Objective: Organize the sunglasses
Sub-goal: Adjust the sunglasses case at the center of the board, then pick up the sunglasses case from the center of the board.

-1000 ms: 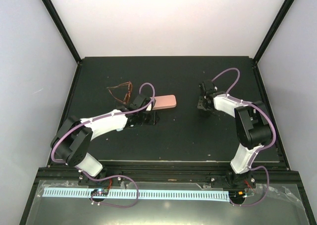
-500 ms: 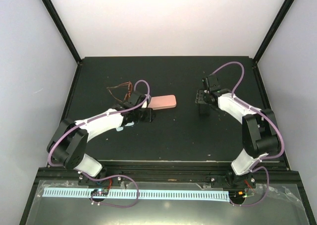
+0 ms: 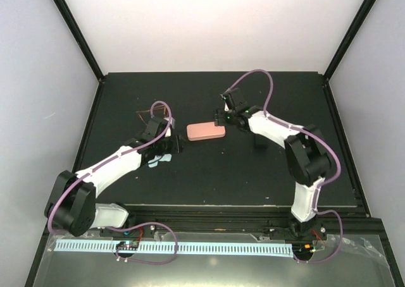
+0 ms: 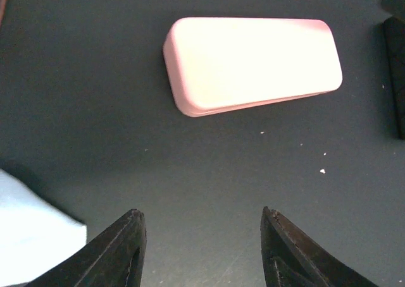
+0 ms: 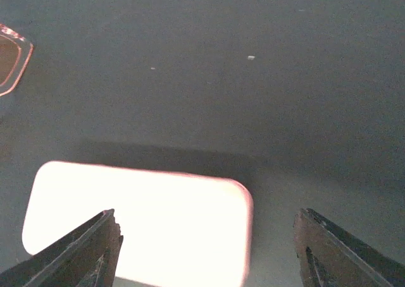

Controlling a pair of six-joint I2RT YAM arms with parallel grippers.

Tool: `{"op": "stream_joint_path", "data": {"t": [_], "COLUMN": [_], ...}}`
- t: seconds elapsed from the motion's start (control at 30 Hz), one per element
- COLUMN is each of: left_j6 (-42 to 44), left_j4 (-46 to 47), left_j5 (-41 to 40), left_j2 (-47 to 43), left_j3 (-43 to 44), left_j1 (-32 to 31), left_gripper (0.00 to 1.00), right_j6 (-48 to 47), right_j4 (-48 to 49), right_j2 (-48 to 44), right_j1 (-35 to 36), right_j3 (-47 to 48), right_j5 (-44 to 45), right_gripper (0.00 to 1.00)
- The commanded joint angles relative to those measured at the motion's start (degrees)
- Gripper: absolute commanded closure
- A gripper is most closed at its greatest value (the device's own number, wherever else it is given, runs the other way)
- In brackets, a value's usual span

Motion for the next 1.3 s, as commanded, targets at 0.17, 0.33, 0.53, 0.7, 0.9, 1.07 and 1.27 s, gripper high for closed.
{"op": "stream_joint_path", "data": {"t": [0.17,0.33,0.53,0.7,0.9,1.07,1.27], "left_j6": [-1.1,-0.8,-0.2,-0.7,-1.6,-1.8,-1.7], "left_j4": [0.1,0.6,0.8,1.5,2.4,2.4,2.4], "left_j5": [0.6,2.4,3.7,3.3,2.6,2.3,2.5], "left_j2": [-6.0,-5.8,-5.1,-5.6,-6.5,-6.5,-6.7], "left_j3": [-4.1,-4.6,-4.5,-5.2,-6.0,-6.3,-6.4], "left_j1": [2.2,2.3,2.3,2.4,2.5,2.6,2.7], "left_gripper": [0.47,0.46,0.46,0.46,0.45,0.44,0.44], "right_j6": [-0.1,-2.2,-5.6,-8.2,-11.3,-8.1,-7.0], "right_j4": [5.9,3.7,2.7,2.3,-2.6,-6.2,-7.4], "right_j2": [15.9,19.6,15.8,8.0,6.0,8.5,11.8], "right_j1": [-0.2,-0.2,-0.2,1.8,7.7,11.7,12.7], "right_j3": [12.4,15.4,7.3,-0.7,0.0,3.4,5.1], "right_j5": [-17.5,-25.5,-33.1,-22.4,-3.4,6.7,7.4], "right_gripper": [0.21,0.2,0.2,0.2,0.16,0.11,0.09]}}
